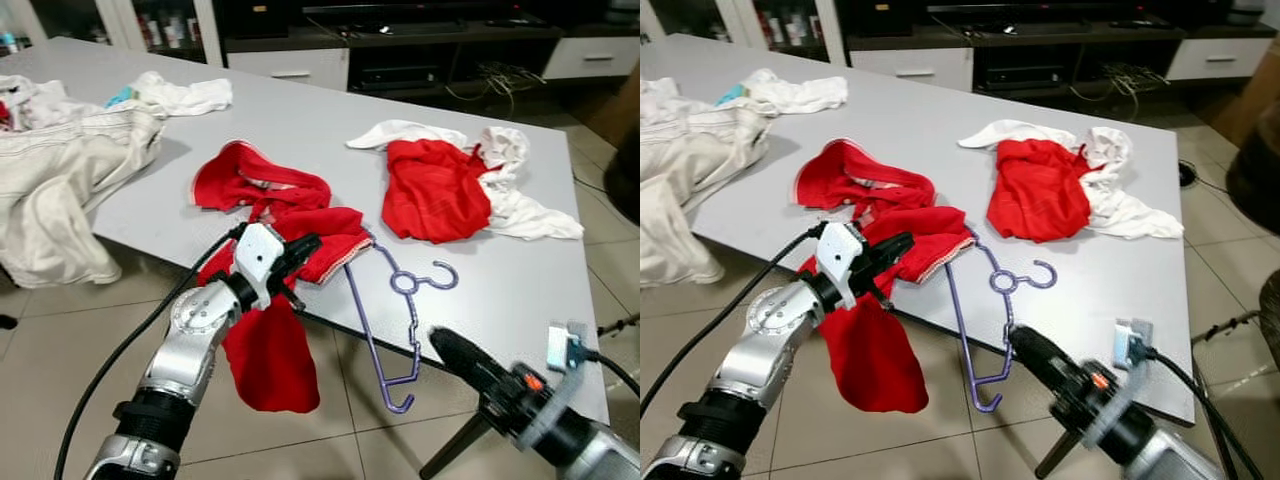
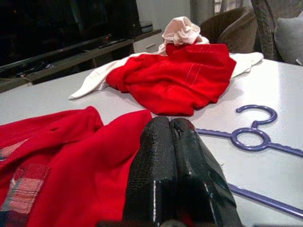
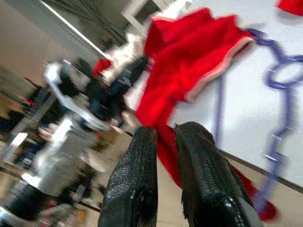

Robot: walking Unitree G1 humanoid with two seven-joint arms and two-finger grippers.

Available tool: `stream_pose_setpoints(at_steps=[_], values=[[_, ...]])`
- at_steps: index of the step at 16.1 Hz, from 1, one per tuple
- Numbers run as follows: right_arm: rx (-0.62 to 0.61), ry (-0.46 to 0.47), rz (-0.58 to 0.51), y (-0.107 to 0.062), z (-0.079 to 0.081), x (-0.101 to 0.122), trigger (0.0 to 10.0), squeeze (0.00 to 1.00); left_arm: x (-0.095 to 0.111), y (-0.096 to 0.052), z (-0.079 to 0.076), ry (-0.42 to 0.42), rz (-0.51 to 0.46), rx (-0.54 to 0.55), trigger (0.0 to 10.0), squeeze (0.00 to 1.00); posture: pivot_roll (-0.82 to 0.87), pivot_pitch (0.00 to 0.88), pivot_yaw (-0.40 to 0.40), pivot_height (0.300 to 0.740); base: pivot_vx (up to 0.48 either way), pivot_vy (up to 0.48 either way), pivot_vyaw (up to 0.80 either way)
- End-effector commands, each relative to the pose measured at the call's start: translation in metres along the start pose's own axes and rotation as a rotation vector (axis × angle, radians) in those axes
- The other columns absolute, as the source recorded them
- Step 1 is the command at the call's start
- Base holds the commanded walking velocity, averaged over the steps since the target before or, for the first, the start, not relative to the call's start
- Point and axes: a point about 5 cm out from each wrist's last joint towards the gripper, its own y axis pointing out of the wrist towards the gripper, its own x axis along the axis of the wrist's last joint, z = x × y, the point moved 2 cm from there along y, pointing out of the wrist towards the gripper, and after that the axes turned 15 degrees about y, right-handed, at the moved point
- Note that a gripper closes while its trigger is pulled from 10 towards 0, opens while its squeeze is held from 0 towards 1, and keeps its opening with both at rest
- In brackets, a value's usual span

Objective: Hang hanger

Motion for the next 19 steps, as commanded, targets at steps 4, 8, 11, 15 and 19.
stream_pose_setpoints(at_steps=[4,8,11,15,19], values=[[-0.013,0.005,-0.007,-0.012,-0.006,-0.005,10.0,0.0,0.001,0.003,-0.011,0.002,-0.007,-0.029,10.0,0.0,-0.17,0.0,0.003,0.74,0.0,0.0,0.0],[-0.047,-0.018,-0.053,-0.018,-0.015,-0.001,10.0,0.0,0.002,0.004,-0.012,-0.004,-0.012,-0.03,10.0,0.0,-0.17,0.0,0.002,0.74,0.0,0.0,0.0],[-0.036,0.052,-0.028,-0.012,-0.017,-0.007,10.0,0.0,0.003,0.005,-0.013,-0.005,-0.016,-0.032,10.0,0.0,-0.17,0.0,-0.003,0.74,0.0,0.0,0.0],[-0.13,0.015,-0.086,-0.013,-0.033,-0.002,10.0,0.0,0.002,0.004,-0.013,-0.004,-0.015,-0.027,10.0,0.0,-0.16,0.0,-0.006,0.74,0.0,0.0,0.0],[-0.02,0.098,0.012,-0.018,-0.018,-0.02,10.0,1.0,0.002,0.004,-0.014,-0.006,-0.015,-0.027,10.0,0.0,-0.16,0.0,-0.011,0.74,0.0,0.0,0.0]])
